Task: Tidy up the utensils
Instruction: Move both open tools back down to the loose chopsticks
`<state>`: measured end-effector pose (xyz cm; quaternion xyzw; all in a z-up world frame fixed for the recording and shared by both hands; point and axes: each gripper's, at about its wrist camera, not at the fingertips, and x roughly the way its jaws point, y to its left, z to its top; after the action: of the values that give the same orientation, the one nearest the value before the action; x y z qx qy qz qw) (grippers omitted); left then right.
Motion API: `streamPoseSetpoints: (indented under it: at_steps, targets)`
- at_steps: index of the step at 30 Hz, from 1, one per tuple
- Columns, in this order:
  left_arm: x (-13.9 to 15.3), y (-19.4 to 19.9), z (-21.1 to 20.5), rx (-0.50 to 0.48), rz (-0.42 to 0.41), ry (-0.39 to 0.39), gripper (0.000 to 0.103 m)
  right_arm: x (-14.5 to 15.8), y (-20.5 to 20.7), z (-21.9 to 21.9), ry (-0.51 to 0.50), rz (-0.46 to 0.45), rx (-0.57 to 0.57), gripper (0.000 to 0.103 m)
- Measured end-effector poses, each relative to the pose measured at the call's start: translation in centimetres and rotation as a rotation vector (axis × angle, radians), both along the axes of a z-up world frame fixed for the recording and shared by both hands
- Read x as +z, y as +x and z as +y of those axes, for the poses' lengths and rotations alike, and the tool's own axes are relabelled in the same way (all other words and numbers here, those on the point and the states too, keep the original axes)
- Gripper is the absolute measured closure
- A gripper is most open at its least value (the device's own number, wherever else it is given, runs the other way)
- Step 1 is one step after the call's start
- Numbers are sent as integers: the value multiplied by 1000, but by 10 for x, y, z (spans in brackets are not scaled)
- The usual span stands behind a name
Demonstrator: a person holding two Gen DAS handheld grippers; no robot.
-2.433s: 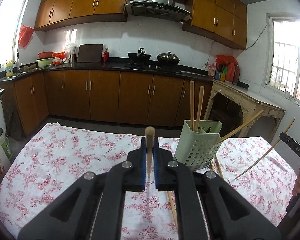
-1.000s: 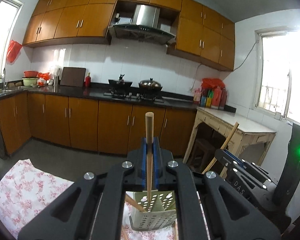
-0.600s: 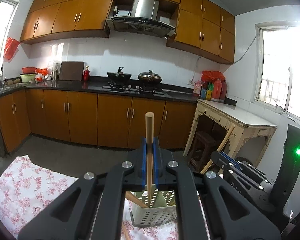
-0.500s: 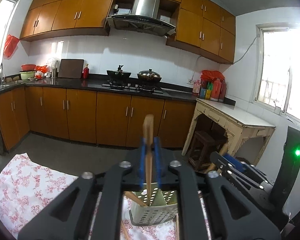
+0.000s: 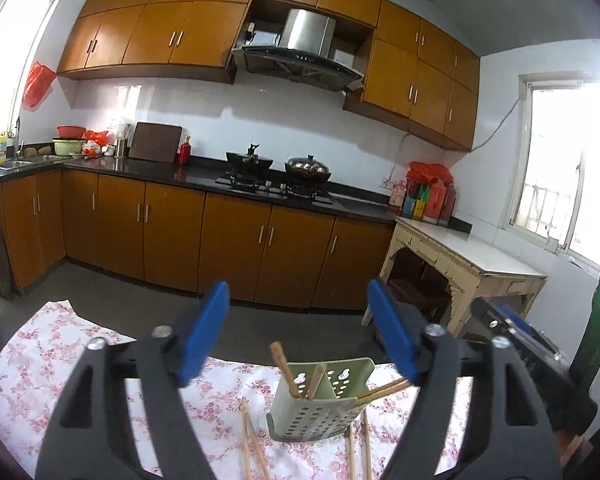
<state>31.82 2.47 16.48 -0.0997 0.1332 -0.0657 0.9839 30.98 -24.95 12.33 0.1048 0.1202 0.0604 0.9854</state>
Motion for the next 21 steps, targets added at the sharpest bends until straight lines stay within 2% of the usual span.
streamPoseSetpoints:
  at_steps: [2,5,8,10,12,13,14,15,16,17,19,21]
  targets:
    - [0,-20,8,0,-9,13,17,5,-17,-9,-2,-26,4,29]
    - [-9,-48,22,2,3,50,10,1,-45,-24,-1,-41,-2,15]
    - [-37,-63,33,4,82,80,7,-20,-62,-42,4,12,-37,8]
    - [-69,-63,42,30,179,102,6,-43,-62,-51,12,90,-59,8]
    - [-102,-58,52,56,273,92,6,-76,-54,-61,42,209,-87,8]
    - [-119,-55,57,68,321,66,6,-100,-45,-66,62,311,-110,9]
    - [-132,-51,62,78,367,51,6,-118,-38,-68,77,387,-123,10]
    - [-146,-46,64,88,427,45,6,-135,-34,-66,83,446,-129,17]
    - [-162,-39,65,93,492,56,6,-152,-28,-62,86,508,-126,28]
    - [-173,-35,64,103,530,73,6,-164,-23,-58,84,546,-117,33]
    - [-191,-33,62,126,572,97,4,-188,-12,-42,73,622,-80,49]
    - [-199,-32,57,121,581,105,4,-202,-5,-23,55,658,-41,54]
